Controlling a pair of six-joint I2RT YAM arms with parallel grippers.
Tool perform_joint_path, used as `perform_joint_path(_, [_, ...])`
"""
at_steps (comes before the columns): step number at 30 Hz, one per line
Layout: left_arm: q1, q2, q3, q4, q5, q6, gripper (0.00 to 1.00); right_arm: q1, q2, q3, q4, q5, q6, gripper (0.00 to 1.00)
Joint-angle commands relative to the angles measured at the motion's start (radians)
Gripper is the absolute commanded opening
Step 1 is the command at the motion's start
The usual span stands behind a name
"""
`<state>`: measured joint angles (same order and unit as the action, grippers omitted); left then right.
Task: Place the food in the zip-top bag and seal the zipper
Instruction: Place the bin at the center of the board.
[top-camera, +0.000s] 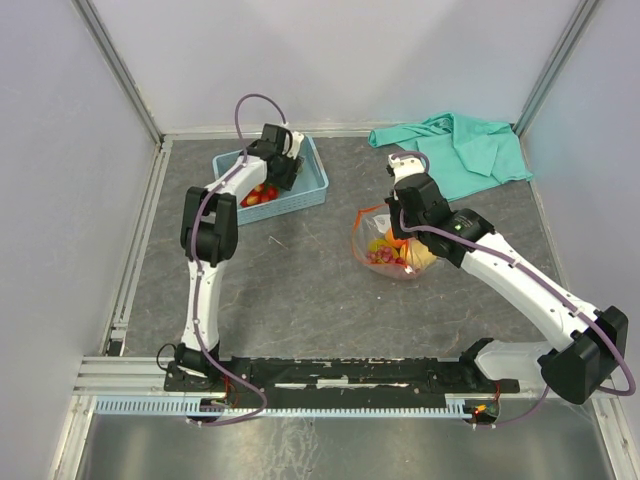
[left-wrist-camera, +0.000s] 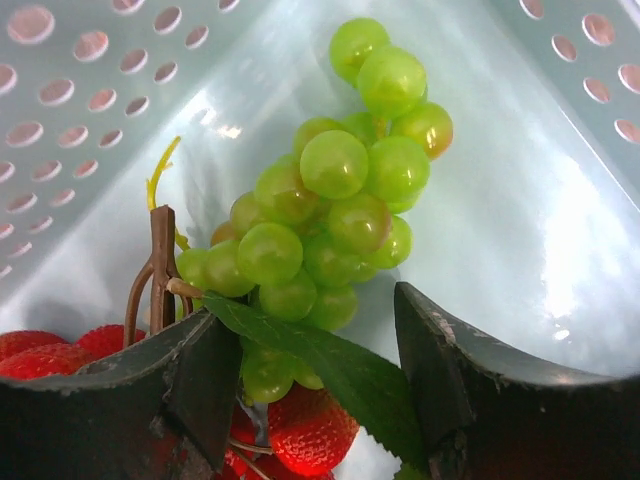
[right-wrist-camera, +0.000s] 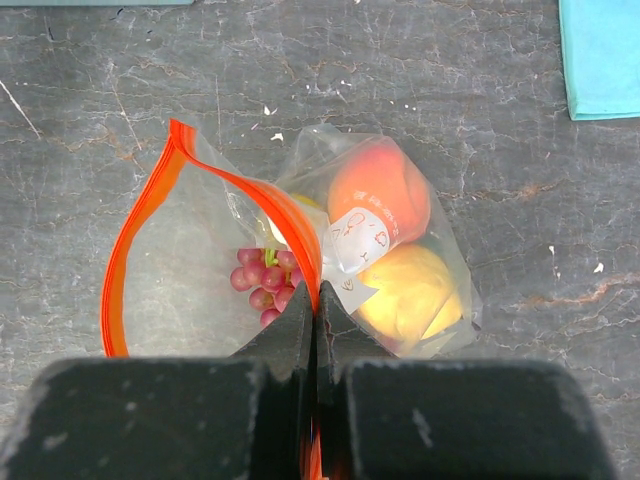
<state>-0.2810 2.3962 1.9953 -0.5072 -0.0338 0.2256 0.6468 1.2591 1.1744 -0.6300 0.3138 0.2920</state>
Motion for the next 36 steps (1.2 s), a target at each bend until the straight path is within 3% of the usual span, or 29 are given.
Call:
perform_joint_path(1, [-0.001,-0.107,-0.17,-0.073,0.097,-0.13,0.65,-0.003,-0.028,0.02,0.029,-0.013,0.015,0.01])
perform_joint_path(10, [-0.015,-0.298,-0.359,-0.074,0.117,-0.188,0.66,-0.003,-0.028,0.012,0.042,-0.038,0.009,0.01])
perform_joint_path(21, [-0.039,-0.438,-0.3,-0.168,0.113,-0.046,0.68,-0.003,-0.031,0.008,0.045,-0.05,0.009,0.01])
perform_joint_path(28, [-0.058,-0.307,-0.099,-0.238,0.174,0.104,0.71,-0.003,-0.017,0.011,0.054,-0.073,0.025,0.01])
perform_joint_path(36, [-0.069,-0.102,0.122,-0.324,0.16,0.171,0.7,-0.004,-0.025,0.006,0.033,-0.071,0.035,0.01])
